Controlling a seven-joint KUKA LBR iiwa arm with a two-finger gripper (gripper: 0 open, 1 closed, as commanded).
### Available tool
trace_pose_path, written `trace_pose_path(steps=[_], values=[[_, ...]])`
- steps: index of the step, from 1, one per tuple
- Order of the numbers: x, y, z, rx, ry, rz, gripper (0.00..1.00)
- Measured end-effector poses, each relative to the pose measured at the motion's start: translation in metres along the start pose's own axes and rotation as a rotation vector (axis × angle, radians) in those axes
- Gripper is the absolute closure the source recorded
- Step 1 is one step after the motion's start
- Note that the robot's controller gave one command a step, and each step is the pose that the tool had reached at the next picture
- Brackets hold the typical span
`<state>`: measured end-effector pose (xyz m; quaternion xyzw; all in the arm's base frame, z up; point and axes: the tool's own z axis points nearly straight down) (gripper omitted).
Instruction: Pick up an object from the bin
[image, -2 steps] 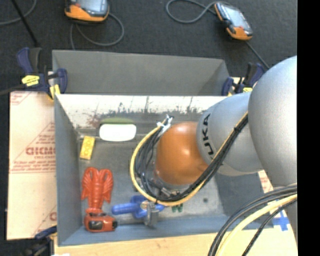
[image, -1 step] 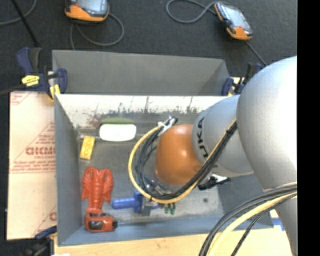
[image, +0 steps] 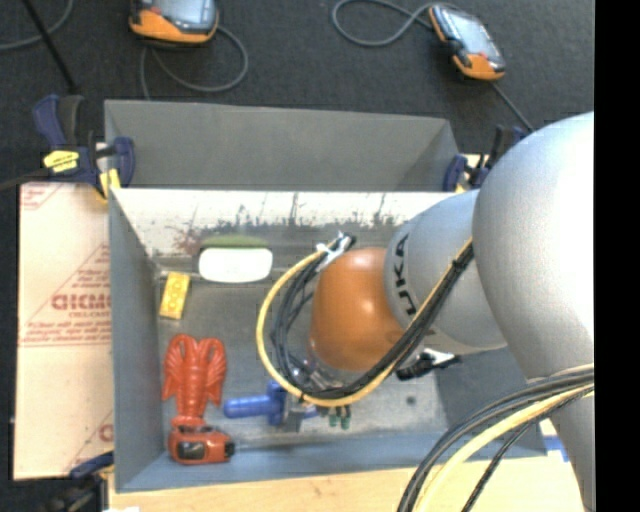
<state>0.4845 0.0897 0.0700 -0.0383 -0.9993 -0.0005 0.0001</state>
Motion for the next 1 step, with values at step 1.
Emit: trace_pose_path(steps=[1], values=[[0.0021,-0.003,-0.2029,0.001,0.001,0.005,1.0]])
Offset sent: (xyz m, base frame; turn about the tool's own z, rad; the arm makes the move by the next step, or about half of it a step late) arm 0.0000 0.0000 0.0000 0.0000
